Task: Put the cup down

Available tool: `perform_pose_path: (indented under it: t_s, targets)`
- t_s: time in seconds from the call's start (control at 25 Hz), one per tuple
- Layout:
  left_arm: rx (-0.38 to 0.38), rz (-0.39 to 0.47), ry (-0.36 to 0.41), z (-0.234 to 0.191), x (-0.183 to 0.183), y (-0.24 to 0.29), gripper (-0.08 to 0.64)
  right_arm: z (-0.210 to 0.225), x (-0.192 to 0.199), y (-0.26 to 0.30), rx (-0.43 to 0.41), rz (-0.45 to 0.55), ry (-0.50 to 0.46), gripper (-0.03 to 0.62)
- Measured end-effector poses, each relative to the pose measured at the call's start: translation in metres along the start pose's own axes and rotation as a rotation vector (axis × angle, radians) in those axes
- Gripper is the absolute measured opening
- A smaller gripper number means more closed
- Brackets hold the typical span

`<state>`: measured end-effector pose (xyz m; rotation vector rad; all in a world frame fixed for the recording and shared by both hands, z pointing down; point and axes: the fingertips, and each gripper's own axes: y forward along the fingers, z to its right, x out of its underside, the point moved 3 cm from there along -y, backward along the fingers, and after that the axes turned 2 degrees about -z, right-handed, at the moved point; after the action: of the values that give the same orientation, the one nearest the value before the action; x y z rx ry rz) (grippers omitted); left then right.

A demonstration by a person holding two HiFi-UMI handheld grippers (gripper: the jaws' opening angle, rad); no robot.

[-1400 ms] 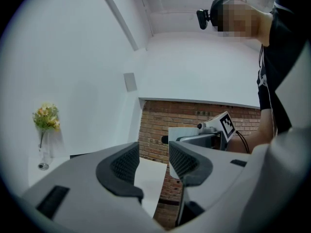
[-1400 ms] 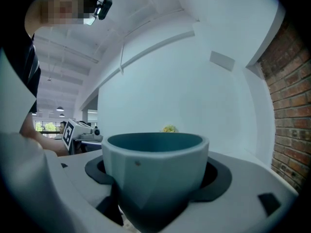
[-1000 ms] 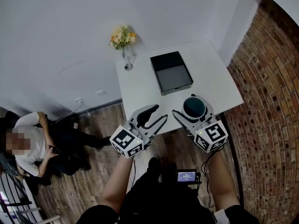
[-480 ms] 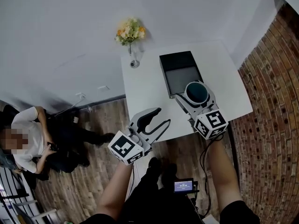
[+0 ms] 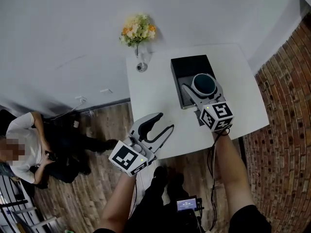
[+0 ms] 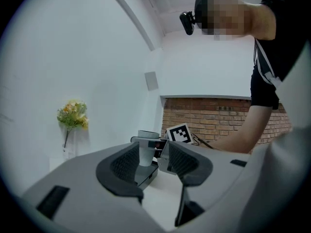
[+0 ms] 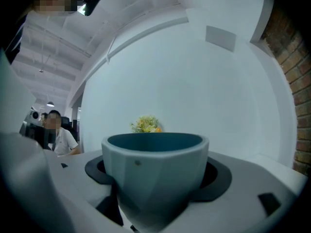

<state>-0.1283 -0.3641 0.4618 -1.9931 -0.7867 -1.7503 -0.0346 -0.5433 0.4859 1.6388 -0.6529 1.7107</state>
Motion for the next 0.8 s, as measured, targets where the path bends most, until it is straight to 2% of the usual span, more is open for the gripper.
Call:
perform_pose_path:
  t_s: [0.36,0.8]
  targets:
    - [-0.025,0.009,-0.015,-0.033,0.015,0.008,0.184,0.03,0.019,0.067,0.018,-0.016,-0.019,0.419]
    - [-0.031,0.003,-0.037,-0.051,0.033,0.003,0.184,0.067,0.04,0.121,0.093,-0.029,-0.009,0.419]
